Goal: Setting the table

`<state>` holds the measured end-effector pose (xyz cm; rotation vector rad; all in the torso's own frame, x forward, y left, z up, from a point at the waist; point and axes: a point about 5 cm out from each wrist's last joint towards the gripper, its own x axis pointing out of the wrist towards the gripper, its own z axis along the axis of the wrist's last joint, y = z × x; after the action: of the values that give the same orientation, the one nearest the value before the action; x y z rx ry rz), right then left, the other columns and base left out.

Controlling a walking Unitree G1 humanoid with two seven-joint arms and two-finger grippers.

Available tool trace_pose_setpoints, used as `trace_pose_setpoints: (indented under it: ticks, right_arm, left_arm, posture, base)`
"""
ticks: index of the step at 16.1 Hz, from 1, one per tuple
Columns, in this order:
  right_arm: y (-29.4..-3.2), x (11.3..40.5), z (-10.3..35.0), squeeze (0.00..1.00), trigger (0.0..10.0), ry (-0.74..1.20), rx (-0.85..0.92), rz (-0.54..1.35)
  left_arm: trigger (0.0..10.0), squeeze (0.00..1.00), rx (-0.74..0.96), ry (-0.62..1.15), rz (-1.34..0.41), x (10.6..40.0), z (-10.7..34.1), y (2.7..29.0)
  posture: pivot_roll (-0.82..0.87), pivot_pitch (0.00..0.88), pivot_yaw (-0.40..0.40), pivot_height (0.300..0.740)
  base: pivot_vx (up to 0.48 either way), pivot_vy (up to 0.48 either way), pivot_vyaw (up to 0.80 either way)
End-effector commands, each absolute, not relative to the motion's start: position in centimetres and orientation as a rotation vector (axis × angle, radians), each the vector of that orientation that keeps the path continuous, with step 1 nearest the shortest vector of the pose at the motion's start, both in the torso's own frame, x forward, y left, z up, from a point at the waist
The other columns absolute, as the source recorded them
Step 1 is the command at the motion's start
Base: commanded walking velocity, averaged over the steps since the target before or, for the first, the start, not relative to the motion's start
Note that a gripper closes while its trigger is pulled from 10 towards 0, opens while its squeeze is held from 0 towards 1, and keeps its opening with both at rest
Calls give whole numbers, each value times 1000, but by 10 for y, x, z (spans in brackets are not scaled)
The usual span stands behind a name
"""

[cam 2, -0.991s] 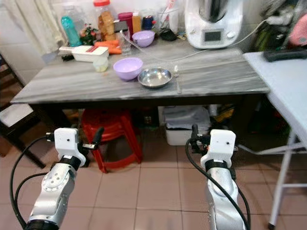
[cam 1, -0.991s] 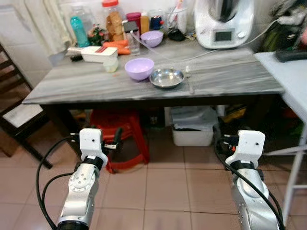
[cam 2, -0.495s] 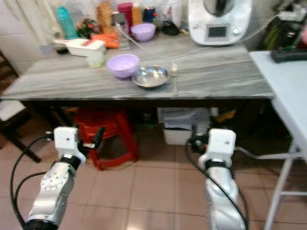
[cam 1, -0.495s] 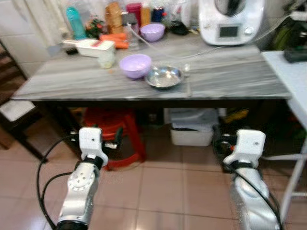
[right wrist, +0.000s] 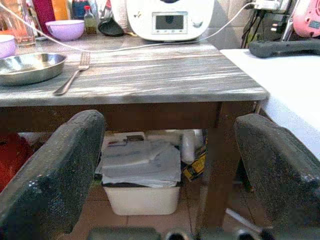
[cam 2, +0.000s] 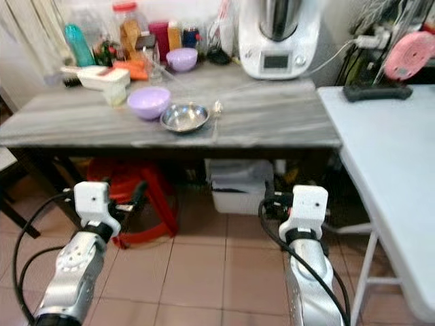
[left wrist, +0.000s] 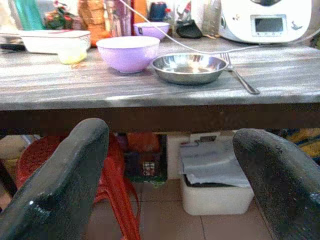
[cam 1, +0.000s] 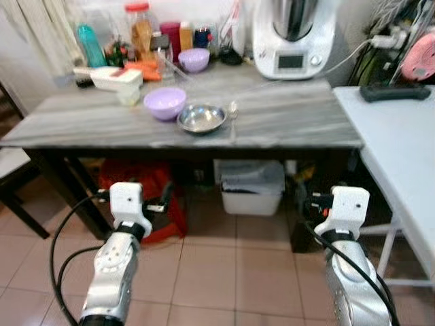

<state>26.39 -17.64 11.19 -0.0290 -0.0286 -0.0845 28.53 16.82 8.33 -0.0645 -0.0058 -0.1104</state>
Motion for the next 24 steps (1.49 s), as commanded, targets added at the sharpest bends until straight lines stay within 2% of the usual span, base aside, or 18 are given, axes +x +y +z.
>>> trace_pose_setpoints:
  ticks: [1, 8, 21, 24]
  right_arm:
    - [-178, 263, 112, 0, 10000, -23, -33, -83]
    - [-178, 262, 110, 0, 10000, -10, -28, -76]
    - [-178, 261, 109, 0, 10000, -3, -20, -87]
    - [-178, 262, 109, 0, 10000, -3, -19, -87]
  left_arm:
    - [10000, 0, -75, -10, -113, 286, 85, 166]
    - [10000, 0, -58, 31, -88, 287, 80, 165]
    - [10000, 0, -45, 37, -100, 289, 81, 164]
    - [10000, 0, -37, 36, -116, 288, 80, 164]
  posture:
    - [-118, 0, 87, 740]
    - [-117, 0, 82, 740]
    - [-120, 0, 89, 740]
    - [-120, 0, 89, 740]
  base:
    - [0, 0, 0]
    - [0, 0, 0]
    - [-290, 0, 0]
    - [0, 0, 0]
